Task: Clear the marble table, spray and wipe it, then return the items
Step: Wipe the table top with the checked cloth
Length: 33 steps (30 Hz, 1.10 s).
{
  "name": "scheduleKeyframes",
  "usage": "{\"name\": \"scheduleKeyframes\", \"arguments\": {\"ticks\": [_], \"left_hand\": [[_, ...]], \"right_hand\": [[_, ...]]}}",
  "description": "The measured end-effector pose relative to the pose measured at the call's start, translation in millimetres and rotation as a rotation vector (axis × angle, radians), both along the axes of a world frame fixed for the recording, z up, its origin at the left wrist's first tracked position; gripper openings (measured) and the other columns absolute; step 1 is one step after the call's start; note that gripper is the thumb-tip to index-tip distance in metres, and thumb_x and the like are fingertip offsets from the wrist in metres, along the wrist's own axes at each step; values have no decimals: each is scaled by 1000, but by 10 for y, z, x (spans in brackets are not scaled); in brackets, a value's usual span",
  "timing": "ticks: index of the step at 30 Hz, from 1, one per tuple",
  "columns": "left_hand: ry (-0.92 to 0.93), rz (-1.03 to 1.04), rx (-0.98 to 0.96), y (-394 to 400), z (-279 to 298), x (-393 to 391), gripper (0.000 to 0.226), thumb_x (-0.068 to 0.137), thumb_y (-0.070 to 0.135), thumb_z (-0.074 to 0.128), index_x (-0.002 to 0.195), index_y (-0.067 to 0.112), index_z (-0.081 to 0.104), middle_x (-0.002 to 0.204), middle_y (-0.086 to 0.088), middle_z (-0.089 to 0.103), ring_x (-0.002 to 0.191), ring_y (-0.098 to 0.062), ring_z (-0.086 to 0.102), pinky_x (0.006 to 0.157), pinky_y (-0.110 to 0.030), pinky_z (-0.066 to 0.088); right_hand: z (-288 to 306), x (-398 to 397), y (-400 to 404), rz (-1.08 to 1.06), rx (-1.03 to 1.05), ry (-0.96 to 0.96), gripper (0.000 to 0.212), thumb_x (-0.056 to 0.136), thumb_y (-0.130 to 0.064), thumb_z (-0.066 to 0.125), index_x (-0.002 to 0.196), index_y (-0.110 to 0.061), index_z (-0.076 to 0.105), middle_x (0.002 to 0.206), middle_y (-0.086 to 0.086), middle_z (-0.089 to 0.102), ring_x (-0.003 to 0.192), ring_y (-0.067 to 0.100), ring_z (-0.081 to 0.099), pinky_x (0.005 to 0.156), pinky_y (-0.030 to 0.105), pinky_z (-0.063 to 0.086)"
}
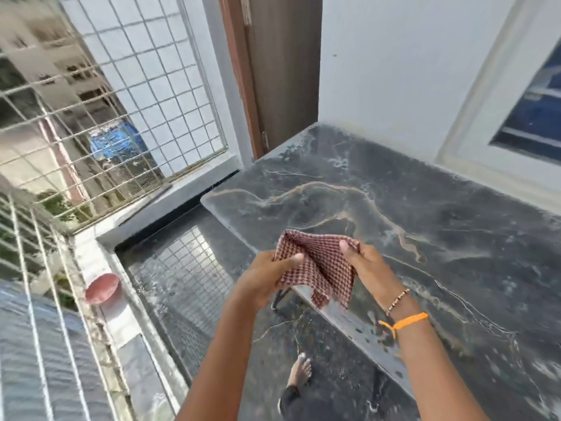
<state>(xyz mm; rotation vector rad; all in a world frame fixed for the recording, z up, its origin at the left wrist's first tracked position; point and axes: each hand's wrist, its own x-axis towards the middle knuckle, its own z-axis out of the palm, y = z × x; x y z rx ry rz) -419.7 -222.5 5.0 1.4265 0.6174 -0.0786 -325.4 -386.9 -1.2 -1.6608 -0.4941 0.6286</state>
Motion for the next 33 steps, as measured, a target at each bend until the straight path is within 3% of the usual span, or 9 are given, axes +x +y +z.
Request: {"name": "scheduleKeyframes", "arguments": {"ticks": [4,8,10,13,15,19,23,26,33], "left_hand": [[136,-70,196,468,-2,257,28,93,27,52,79,4,63,73,-5,67,65,-14,62,65,-23,49],[226,-131,344,820,-69,773,42,95,35,46,100,-3,63,103,-22,66,91,-29,64,83,-37,50],[240,-108,348,927,-72,1027,43,95,38,44,94,-1,62,99,-20,65,87,-26,61,81,-36,50],[188,-86,247,1098,-58,1336,58,93,53,36,110,4,64,114,-16,64,104,-26,61,95,-38,48],[154,-115,216,1225,-58,1478,63,90,61,32,115,13,64,120,-10,62,112,-23,58,101,-39,44],[108,-143,105,1482,-129,1731,34,95,32,44,97,8,66,83,-6,67,72,-13,65,67,-21,54],[97,-309,33,1734,-178,1950,17,91,5,46,99,6,61,80,0,67,69,-9,62,61,-16,51],[95,-543,75,1936,-131,2190,25,90,3,48,84,21,64,69,16,71,67,2,65,64,-12,52],[48,-772,119,2382,-229,2974,20,90,4,52,104,9,65,90,3,67,77,-4,63,67,-12,51]], "right_hand": [[-66,522,540,-201,-289,-208,32,97,-30,41,87,-6,60,103,19,66,100,31,60,88,40,43],[2,846,1075,-219,-563,-493,39,95,-34,43,59,-20,35,93,25,61,91,38,58,73,39,38],[-10,898,1292,-194,-548,-538,31,94,-31,46,69,-13,51,93,23,62,91,36,58,72,36,34],[-31,878,1610,-31,-348,-424,24,94,-25,47,93,-13,68,84,7,56,85,22,52,68,24,28],[-63,931,1741,17,-240,-267,29,96,-23,43,79,-20,66,82,2,50,83,18,49,75,24,32],[-50,1219,1798,-55,-29,80,26,95,-7,40,100,-13,65,104,13,60,82,16,60,75,28,56],[-142,1636,1824,-221,-187,-125,25,91,-9,50,112,-15,63,112,2,64,105,13,58,95,30,47],[-187,1951,1838,-22,-293,-149,44,89,-25,57,132,-21,47,129,-7,51,121,8,43,106,28,31],[-196,2388,1884,28,-264,54,14,81,-7,67,94,-10,60,92,5,64,86,13,59,73,14,49]]}}
